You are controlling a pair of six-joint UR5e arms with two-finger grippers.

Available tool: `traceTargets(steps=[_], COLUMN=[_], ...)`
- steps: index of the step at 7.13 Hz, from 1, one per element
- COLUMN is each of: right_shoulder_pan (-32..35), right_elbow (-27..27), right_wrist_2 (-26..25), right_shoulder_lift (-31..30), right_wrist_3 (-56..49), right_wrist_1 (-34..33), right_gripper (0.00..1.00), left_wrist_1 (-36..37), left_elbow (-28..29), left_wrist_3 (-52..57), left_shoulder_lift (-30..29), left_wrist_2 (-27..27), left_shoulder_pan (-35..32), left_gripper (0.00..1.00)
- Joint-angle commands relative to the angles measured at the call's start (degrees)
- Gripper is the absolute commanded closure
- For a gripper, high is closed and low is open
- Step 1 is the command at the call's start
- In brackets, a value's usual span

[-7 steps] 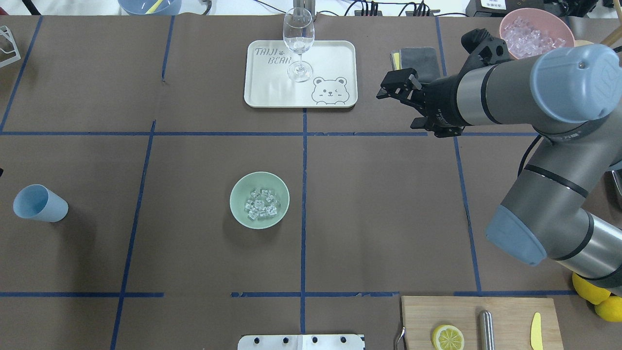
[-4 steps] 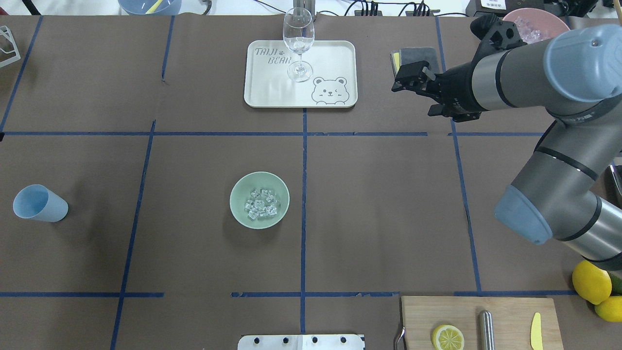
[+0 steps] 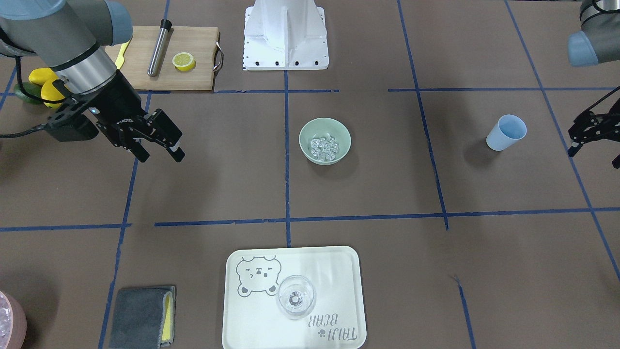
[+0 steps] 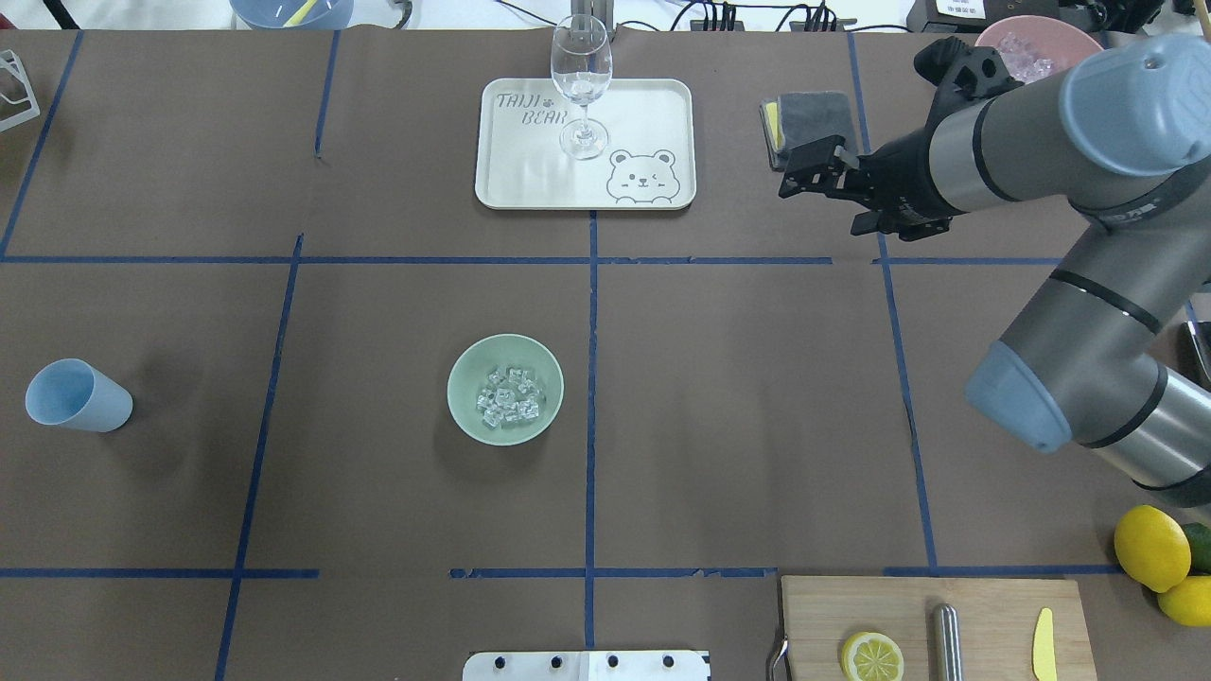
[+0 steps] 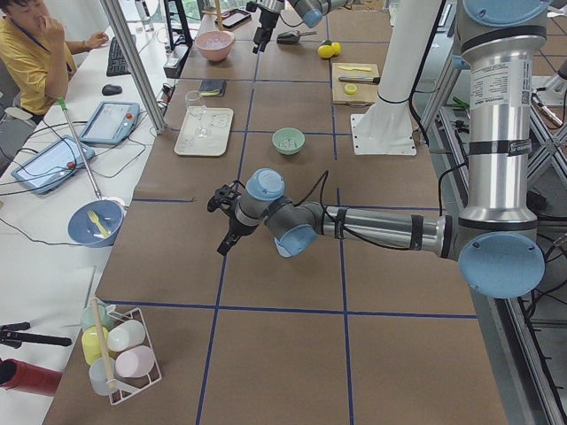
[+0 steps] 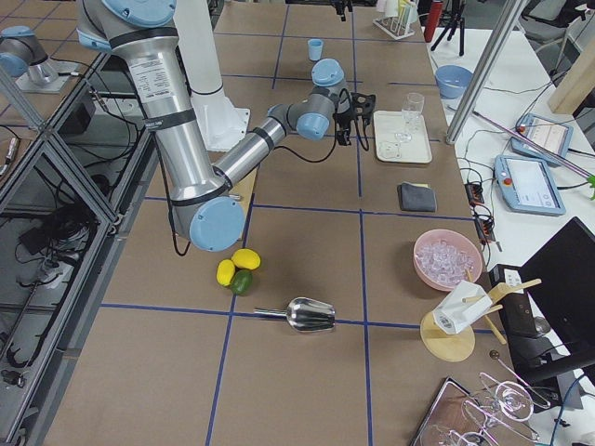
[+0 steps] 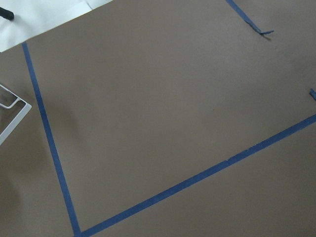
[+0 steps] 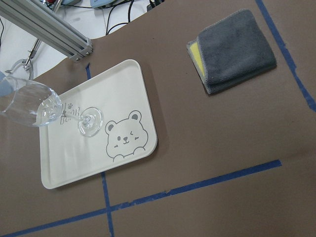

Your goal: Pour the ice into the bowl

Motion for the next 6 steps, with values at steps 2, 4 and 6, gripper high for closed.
traceTargets(steps=[2, 4, 6], right_shoulder_pan=[-11.72, -22.26, -25.12], right_elbow=[-2.77, -6.53, -14.86], right_wrist_2=[-3.77, -12.9, -16.54], right_shoulder_lift=[6.29, 11.12, 17.09], right_wrist_3=[9.49, 11.63, 12.78], right_wrist_1=[0.12, 0.12, 0.2], right_gripper=[0.0, 0.0, 0.0], left_wrist_1=[8.98, 8.89, 8.8], left_elbow=[-0.2, -0.29, -0.38], left_wrist_3=[-0.15, -1.11, -1.55], left_shoulder_lift=[-0.92, -0.92, -0.92], left_wrist_2=[-7.03, -6.77, -6.77], left_shoulder_pan=[-2.45, -2.45, -2.45], left_gripper=[0.0, 0.0, 0.0])
